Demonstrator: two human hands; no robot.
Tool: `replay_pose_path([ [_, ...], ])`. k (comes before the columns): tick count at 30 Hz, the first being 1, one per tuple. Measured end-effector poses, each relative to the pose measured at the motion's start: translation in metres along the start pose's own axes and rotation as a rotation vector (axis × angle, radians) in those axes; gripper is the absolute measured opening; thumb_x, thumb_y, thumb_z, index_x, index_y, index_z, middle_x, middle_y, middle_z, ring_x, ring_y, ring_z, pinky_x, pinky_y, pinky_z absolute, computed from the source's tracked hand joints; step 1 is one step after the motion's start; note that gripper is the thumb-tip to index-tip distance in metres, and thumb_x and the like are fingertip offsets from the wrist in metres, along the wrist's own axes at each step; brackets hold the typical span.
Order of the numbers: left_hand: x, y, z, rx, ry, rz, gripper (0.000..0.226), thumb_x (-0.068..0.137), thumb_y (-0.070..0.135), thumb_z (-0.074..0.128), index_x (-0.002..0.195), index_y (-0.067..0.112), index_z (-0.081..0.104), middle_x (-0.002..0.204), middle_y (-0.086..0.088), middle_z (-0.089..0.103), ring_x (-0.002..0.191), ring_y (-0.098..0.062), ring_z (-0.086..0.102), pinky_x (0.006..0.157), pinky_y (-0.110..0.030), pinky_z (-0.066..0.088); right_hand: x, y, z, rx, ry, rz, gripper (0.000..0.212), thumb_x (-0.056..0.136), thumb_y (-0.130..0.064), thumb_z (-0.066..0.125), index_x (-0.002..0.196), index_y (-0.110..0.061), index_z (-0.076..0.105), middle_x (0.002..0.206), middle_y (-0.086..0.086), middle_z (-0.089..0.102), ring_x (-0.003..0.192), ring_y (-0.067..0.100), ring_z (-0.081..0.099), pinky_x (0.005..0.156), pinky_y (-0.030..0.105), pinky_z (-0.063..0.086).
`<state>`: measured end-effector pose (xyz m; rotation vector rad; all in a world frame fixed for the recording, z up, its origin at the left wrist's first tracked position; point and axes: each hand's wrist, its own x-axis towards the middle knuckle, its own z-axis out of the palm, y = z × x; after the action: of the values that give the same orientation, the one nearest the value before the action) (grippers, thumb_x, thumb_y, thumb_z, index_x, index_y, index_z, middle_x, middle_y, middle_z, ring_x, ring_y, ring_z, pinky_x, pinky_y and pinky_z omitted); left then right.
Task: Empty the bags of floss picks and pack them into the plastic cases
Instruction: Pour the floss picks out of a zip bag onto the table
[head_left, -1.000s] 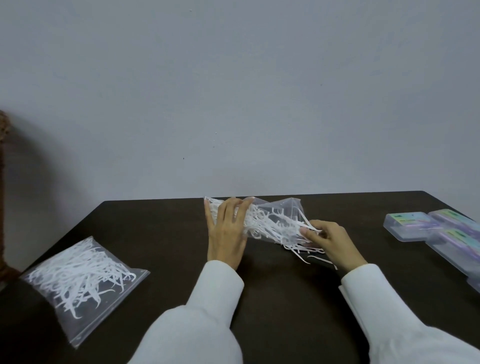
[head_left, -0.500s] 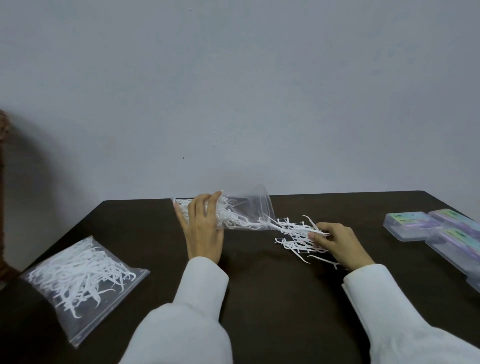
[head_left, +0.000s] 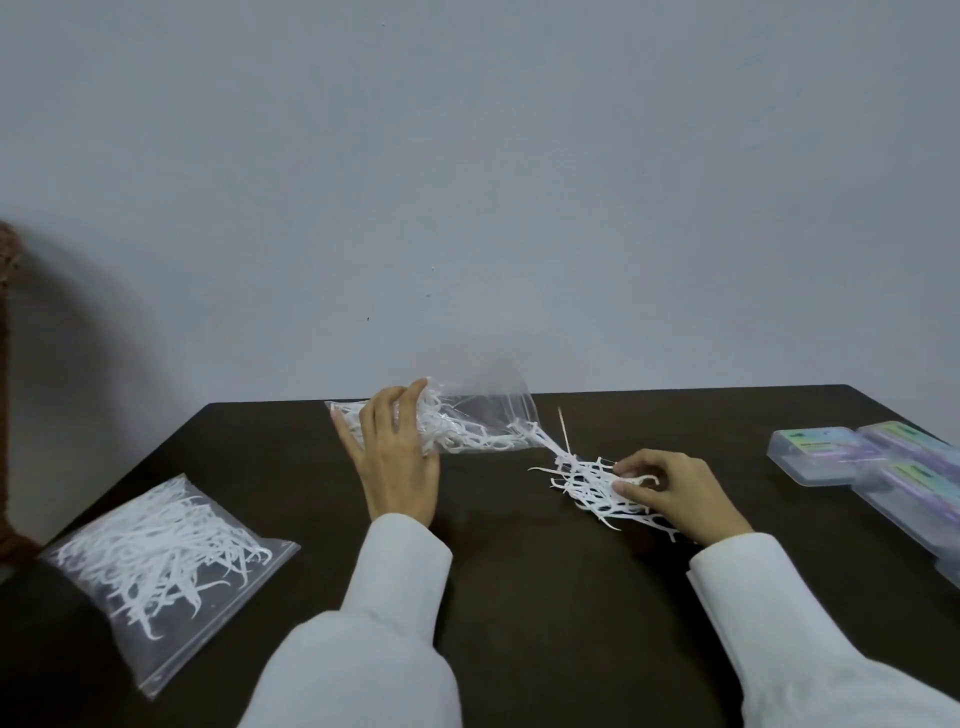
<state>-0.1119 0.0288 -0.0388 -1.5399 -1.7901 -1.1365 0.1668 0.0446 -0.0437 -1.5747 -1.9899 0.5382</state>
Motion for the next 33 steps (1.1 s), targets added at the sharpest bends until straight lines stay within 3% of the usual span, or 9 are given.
replay_pose_path([
  [3, 0.000, 0.002, -0.001, -0.041, 0.004, -0.025, 0.077, 0.056, 0.000, 0.081, 0.127, 0.017, 0.054, 0.116, -0.011, 0.056, 0.114, -0.032, 0.052, 0.110, -0.060, 0.014, -0.001, -0.002, 0.000, 0.007, 0.075, -0.049, 0.020, 0.080, -0.040, 0.068, 0.097, -0.032, 0.063, 0.098, -0.012, 0.064, 0.096, 0.006, 0.059, 0.093, 0.032, 0.046],
  [6, -0.001, 0.008, -0.001, -0.075, 0.006, -0.022, 0.079, 0.056, 0.001, 0.081, 0.128, 0.019, 0.053, 0.117, -0.010, 0.056, 0.115, -0.025, 0.046, 0.110, -0.059, 0.014, -0.005, -0.013, 0.002, 0.186, 0.111, -0.121, 0.023, 0.081, -0.033, 0.068, 0.102, -0.029, 0.062, 0.100, -0.016, 0.064, 0.096, -0.006, 0.057, 0.079, 0.002, 0.038],
  [8, -0.003, 0.013, 0.000, -0.091, 0.009, 0.012, 0.080, 0.056, 0.003, 0.082, 0.128, 0.020, 0.051, 0.116, -0.009, 0.056, 0.114, -0.020, 0.041, 0.110, -0.058, 0.014, -0.007, -0.020, 0.007, 0.271, 0.105, -0.164, 0.024, 0.081, -0.030, 0.069, 0.104, -0.028, 0.062, 0.100, -0.017, 0.065, 0.093, -0.008, 0.059, 0.076, -0.002, 0.038],
  [11, -0.006, 0.021, 0.001, -0.119, 0.006, 0.076, 0.086, 0.053, 0.005, 0.083, 0.128, 0.024, 0.045, 0.114, -0.007, 0.056, 0.112, -0.018, 0.042, 0.110, -0.057, 0.016, -0.009, -0.029, 0.012, 0.402, 0.101, -0.197, 0.023, 0.082, -0.023, 0.068, 0.104, -0.023, 0.063, 0.097, -0.012, 0.068, 0.089, -0.003, 0.063, 0.077, 0.005, 0.046],
  [15, -0.007, 0.025, 0.001, -0.145, -0.004, 0.125, 0.087, 0.052, 0.005, 0.083, 0.127, 0.026, 0.042, 0.112, -0.006, 0.056, 0.110, -0.016, 0.042, 0.109, -0.060, 0.019, -0.009, -0.030, 0.010, 0.345, 0.202, -0.205, 0.009, 0.079, -0.015, 0.071, 0.088, -0.019, 0.070, 0.079, -0.006, 0.070, 0.068, 0.000, 0.066, 0.069, 0.010, 0.051],
  [20, -0.005, 0.017, 0.001, -0.110, 0.019, 0.013, 0.084, 0.053, 0.006, 0.084, 0.127, 0.023, 0.048, 0.114, -0.007, 0.057, 0.113, -0.019, 0.043, 0.109, -0.060, 0.017, -0.007, -0.021, 0.004, 0.371, 0.359, -0.085, 0.006, 0.081, -0.012, 0.069, 0.083, -0.018, 0.070, 0.075, -0.004, 0.069, 0.065, -0.002, 0.063, 0.064, 0.006, 0.048],
  [26, -0.005, 0.014, -0.001, -0.069, -0.009, -0.107, 0.074, 0.062, 0.010, 0.084, 0.129, 0.018, 0.053, 0.120, -0.010, 0.056, 0.118, -0.030, 0.051, 0.112, -0.056, 0.009, -0.004, -0.011, 0.012, 0.114, 0.145, -0.059, 0.007, 0.086, -0.027, 0.063, 0.087, -0.034, 0.065, 0.089, -0.016, 0.066, 0.088, -0.003, 0.058, 0.088, 0.022, 0.045],
  [29, -0.007, 0.019, 0.002, -0.100, -0.067, -0.059, 0.074, 0.061, 0.010, 0.082, 0.129, 0.017, 0.053, 0.118, -0.009, 0.056, 0.116, -0.029, 0.052, 0.112, -0.056, 0.010, -0.005, -0.021, 0.013, 0.323, 0.204, -0.125, 0.007, 0.089, -0.022, 0.060, 0.090, -0.027, 0.065, 0.100, -0.014, 0.065, 0.094, -0.004, 0.059, 0.084, 0.014, 0.043],
  [33, -0.014, 0.029, 0.009, -0.161, -0.088, 0.084, 0.074, 0.054, 0.013, 0.084, 0.123, 0.014, 0.056, 0.107, -0.006, 0.058, 0.105, -0.023, 0.053, 0.106, -0.064, 0.025, -0.009, -0.033, 0.013, 0.632, 0.069, -0.136, 0.017, 0.094, -0.024, 0.049, 0.097, -0.016, 0.063, 0.112, -0.006, 0.064, 0.099, 0.007, 0.063, 0.086, 0.027, 0.053],
])
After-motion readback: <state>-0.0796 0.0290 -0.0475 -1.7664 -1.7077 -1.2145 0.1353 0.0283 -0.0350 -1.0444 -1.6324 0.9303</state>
